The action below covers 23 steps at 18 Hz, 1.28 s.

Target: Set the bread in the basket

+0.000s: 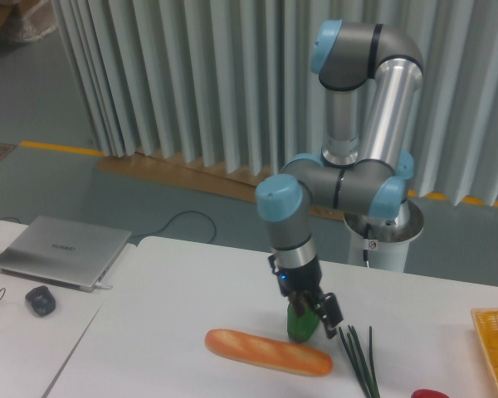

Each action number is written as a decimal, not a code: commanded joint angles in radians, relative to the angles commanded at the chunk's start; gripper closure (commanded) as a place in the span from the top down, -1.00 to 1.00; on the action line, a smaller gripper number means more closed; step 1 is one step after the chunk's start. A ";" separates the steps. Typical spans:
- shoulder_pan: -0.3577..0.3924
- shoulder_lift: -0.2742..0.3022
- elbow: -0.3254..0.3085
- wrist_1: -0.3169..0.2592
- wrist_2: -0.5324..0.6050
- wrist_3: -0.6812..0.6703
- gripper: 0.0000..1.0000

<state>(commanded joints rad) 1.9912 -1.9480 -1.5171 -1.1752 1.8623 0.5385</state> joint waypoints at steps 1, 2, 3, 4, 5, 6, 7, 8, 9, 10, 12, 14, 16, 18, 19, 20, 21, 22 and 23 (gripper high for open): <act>-0.011 -0.018 0.003 0.020 0.000 -0.012 1.00; -0.015 -0.032 0.003 0.041 0.000 -0.028 1.00; -0.015 -0.038 0.003 0.051 0.000 -0.031 1.00; -0.017 -0.040 0.003 0.052 0.000 -0.031 1.00; -0.017 -0.040 0.005 0.051 0.000 -0.031 1.00; -0.017 -0.040 0.005 0.051 -0.002 -0.031 1.00; -0.017 -0.040 0.003 0.051 -0.003 -0.031 1.00; -0.017 -0.040 0.000 0.051 -0.005 -0.031 1.00; -0.017 -0.042 -0.003 0.051 -0.006 -0.029 1.00; -0.017 -0.048 -0.006 0.051 -0.008 -0.028 1.00; -0.020 -0.054 -0.017 0.052 -0.008 -0.028 1.00; -0.041 -0.068 -0.021 0.052 -0.006 -0.032 1.00; -0.048 -0.074 -0.021 0.054 -0.006 -0.040 1.00; -0.075 -0.083 -0.020 0.057 -0.005 -0.087 1.00; -0.078 -0.088 -0.020 0.057 -0.005 -0.091 1.00; -0.081 -0.092 -0.021 0.057 -0.005 -0.092 1.00; -0.081 -0.094 -0.023 0.057 -0.005 -0.092 1.00; -0.084 -0.094 -0.023 0.057 -0.005 -0.094 1.00; -0.087 -0.100 -0.026 0.057 -0.005 -0.094 1.00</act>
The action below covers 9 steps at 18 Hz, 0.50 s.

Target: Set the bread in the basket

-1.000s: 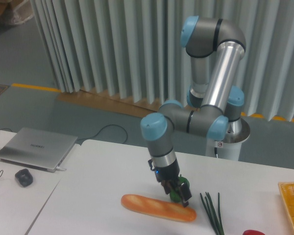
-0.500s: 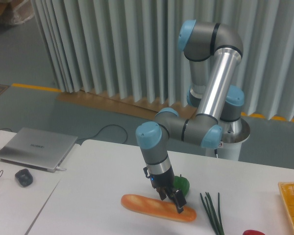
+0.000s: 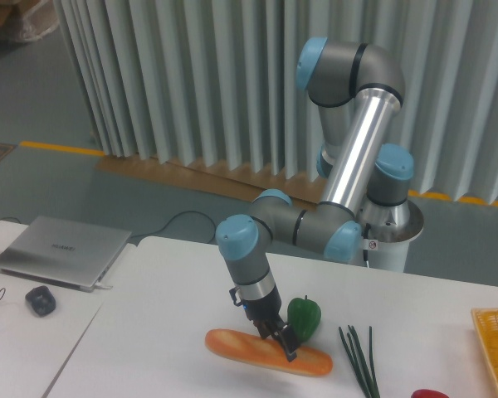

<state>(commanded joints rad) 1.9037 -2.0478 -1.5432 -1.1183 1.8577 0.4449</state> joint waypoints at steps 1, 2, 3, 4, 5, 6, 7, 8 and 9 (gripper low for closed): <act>0.000 -0.008 -0.002 0.002 0.000 0.002 1.00; 0.000 -0.018 -0.003 0.005 0.000 0.002 1.00; -0.003 -0.026 -0.003 0.015 0.000 0.000 1.00; -0.005 -0.029 -0.005 0.024 0.000 0.000 1.00; -0.005 -0.038 -0.003 0.028 0.000 -0.002 1.00; -0.015 -0.048 -0.003 0.029 0.002 -0.005 1.00; -0.028 -0.051 -0.002 0.031 0.003 -0.006 1.00; -0.031 -0.055 -0.002 0.031 0.003 -0.008 1.00; -0.037 -0.061 -0.003 0.031 0.003 -0.014 1.00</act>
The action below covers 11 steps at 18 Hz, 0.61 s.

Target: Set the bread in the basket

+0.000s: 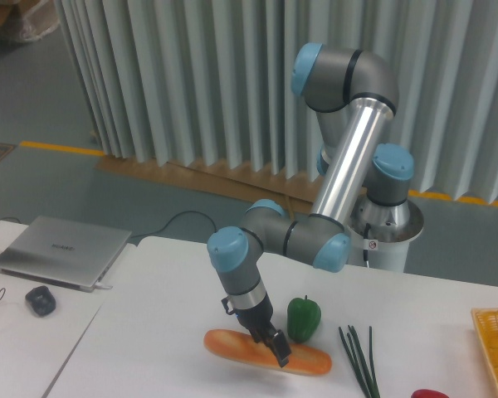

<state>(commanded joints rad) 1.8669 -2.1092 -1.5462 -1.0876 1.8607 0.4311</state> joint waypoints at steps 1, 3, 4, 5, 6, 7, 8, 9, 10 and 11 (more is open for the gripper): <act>-0.014 0.000 0.000 0.000 0.000 -0.014 1.00; -0.025 0.003 -0.002 0.000 0.002 -0.025 1.00; -0.025 0.000 -0.002 0.000 0.002 -0.026 1.00; -0.025 -0.005 -0.002 0.000 0.002 -0.026 1.00; -0.025 -0.014 0.000 0.000 0.002 -0.026 1.00; -0.025 -0.017 0.002 0.000 0.002 -0.025 1.00; -0.023 -0.015 0.000 0.000 0.002 -0.022 0.83; -0.022 -0.009 -0.003 0.000 0.002 -0.019 0.54; -0.020 -0.006 -0.003 -0.002 0.002 -0.018 0.51; -0.020 -0.006 -0.003 -0.002 0.002 -0.020 0.50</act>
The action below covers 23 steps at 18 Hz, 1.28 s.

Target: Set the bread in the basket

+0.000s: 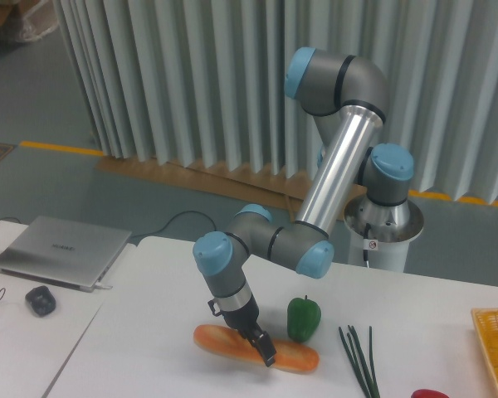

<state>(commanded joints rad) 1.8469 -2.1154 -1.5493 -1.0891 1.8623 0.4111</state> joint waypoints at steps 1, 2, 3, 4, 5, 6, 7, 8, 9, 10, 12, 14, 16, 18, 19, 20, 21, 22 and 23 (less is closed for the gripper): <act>0.000 -0.002 0.002 0.000 0.000 -0.002 0.49; 0.002 -0.003 0.002 0.000 0.000 -0.002 0.47; 0.003 -0.005 0.002 0.000 0.000 0.003 0.35; 0.005 -0.003 -0.005 0.000 0.000 0.006 -0.10; 0.005 -0.005 -0.006 0.000 0.000 0.006 -0.20; 0.005 -0.008 -0.006 0.000 0.000 0.006 -0.22; 0.005 -0.009 -0.005 0.000 0.000 0.006 -0.23; 0.005 -0.011 -0.005 0.000 0.000 0.006 -0.24; 0.006 -0.012 -0.005 0.000 0.000 0.005 -0.09; 0.009 -0.020 -0.003 -0.002 0.000 0.006 -0.05; 0.015 -0.023 -0.003 -0.002 0.002 0.006 0.05; 0.021 -0.020 -0.002 -0.002 0.000 0.008 0.81; 0.025 -0.020 -0.005 -0.002 0.002 0.009 1.00; 0.029 -0.018 -0.002 -0.002 0.002 0.008 1.00; 0.038 -0.015 0.000 -0.002 0.002 0.008 1.00; 0.041 -0.011 0.002 -0.002 0.000 0.008 1.00; 0.041 -0.009 0.000 -0.002 0.000 0.008 1.00; 0.043 -0.008 0.000 -0.002 0.000 0.008 1.00; 0.044 -0.009 -0.003 -0.002 0.000 0.008 1.00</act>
<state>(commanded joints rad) 1.8914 -2.1245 -1.5524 -1.0907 1.8623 0.4188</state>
